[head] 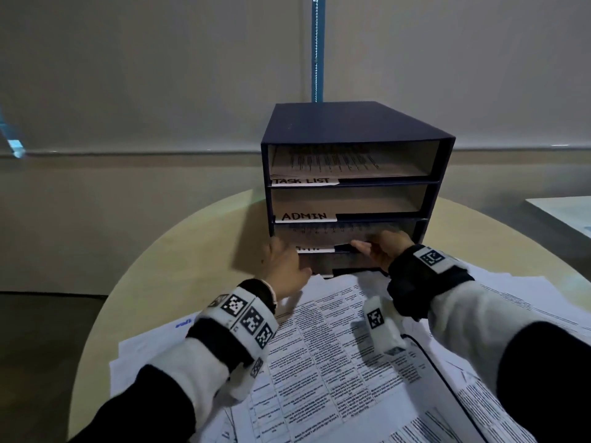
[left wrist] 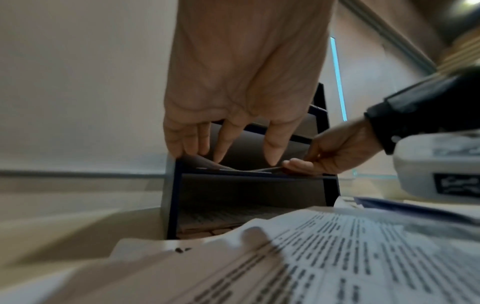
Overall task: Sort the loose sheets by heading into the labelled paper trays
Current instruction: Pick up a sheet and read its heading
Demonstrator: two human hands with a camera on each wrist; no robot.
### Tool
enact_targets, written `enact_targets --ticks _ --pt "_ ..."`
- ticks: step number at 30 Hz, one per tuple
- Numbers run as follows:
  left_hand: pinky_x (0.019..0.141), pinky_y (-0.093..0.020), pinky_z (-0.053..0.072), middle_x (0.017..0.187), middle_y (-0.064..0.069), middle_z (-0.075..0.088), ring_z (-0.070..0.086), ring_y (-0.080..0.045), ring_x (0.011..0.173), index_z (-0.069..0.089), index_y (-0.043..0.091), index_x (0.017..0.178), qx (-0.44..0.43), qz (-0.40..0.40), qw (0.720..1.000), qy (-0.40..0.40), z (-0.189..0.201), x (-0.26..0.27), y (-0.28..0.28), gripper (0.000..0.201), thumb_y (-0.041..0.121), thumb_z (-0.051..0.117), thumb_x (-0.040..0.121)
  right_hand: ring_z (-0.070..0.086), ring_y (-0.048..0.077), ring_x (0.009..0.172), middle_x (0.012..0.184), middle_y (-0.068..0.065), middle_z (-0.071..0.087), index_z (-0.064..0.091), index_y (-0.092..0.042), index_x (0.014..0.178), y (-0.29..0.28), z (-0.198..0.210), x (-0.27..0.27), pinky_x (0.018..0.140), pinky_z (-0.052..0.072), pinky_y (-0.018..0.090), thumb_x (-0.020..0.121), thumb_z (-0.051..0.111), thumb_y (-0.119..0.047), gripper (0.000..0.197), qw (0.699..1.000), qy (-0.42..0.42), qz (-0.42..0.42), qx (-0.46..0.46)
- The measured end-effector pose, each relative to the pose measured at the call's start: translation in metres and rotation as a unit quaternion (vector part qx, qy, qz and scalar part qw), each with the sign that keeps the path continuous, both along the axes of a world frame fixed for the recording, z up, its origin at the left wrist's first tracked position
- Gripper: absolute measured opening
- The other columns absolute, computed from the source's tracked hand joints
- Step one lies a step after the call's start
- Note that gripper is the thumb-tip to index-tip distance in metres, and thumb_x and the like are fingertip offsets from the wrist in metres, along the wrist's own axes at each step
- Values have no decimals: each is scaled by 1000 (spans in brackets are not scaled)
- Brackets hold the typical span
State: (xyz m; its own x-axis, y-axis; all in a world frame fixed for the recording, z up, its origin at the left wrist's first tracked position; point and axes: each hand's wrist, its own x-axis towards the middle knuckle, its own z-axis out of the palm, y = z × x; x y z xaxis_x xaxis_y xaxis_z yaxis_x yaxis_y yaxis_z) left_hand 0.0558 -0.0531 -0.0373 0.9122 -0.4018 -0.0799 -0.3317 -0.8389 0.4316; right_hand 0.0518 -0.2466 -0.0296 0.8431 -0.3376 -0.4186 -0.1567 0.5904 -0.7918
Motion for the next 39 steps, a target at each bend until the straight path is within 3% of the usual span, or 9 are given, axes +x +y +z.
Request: enact_targets --ticks 2,6,9,13,16,21,27,32,39 --pt "111 -41 25 142 -14 18 16 -32 134 36 4 132 88 -14 996 -20 -1 2 -5 50 37 44 95 50 42 119 130 38 43 35 18 122 1 0 -1 94 46 38 96 25 8 29 1000 4 3 -2" --pt "113 -40 21 147 -15 26 22 -30 137 28 4 141 129 -37 990 -42 -4 7 -14 62 46 35 96 61 37 95 109 28 57 45 11 115 3 0 -8 49 56 26 97 31 3 25 996 19 26 -80" --pt "113 -41 20 150 -14 25 22 -29 138 23 5 143 132 -22 991 -28 -7 11 -17 65 49 30 96 60 26 63 78 19 60 51 3 97 1 -1 -11 48 54 27 96 39 -1 13 976 42 54 -207" --pt "114 -39 16 154 -12 18 16 -27 142 16 6 147 141 -12 990 -16 -5 12 -21 69 52 25 97 63 31 94 102 17 67 70 -7 99 2 -3 -9 85 48 33 87 51 -9 22 746 71 117 -652" --pt "114 -41 14 155 -12 18 15 -27 142 12 7 147 159 -5 987 -14 -6 13 -22 71 54 24 96 57 32 108 117 15 62 63 -17 115 11 -2 -8 90 45 34 87 49 -18 31 619 71 201 -756" --pt "116 -50 9 154 -13 18 14 -29 143 13 8 147 175 -3 985 9 -6 17 -18 70 53 28 96 52 31 114 126 13 55 52 -15 124 17 0 -9 90 42 33 94 44 -31 35 540 101 293 -782" --pt "116 -45 17 155 -12 17 16 -28 143 17 10 146 143 -5 988 53 5 10 -13 71 50 41 93 56 22 110 119 5 63 64 -12 115 -2 27 -33 91 41 25 90 49 -13 29 565 46 345 -748" --pt "104 -31 33 149 -15 31 36 -30 133 33 4 140 117 -45 986 109 23 -18 -6 59 43 41 96 52 19 120 129 1 57 59 -16 123 -23 23 -69 91 37 18 83 61 -2 42 458 82 484 -741" --pt "106 -34 33 148 -9 37 40 -25 132 37 6 140 216 -30 964 151 12 -40 20 68 48 53 88 40 19 123 127 -3 50 52 -28 122 -37 -4 -103 102 36 42 71 76 -14 58 359 130 487 -786"
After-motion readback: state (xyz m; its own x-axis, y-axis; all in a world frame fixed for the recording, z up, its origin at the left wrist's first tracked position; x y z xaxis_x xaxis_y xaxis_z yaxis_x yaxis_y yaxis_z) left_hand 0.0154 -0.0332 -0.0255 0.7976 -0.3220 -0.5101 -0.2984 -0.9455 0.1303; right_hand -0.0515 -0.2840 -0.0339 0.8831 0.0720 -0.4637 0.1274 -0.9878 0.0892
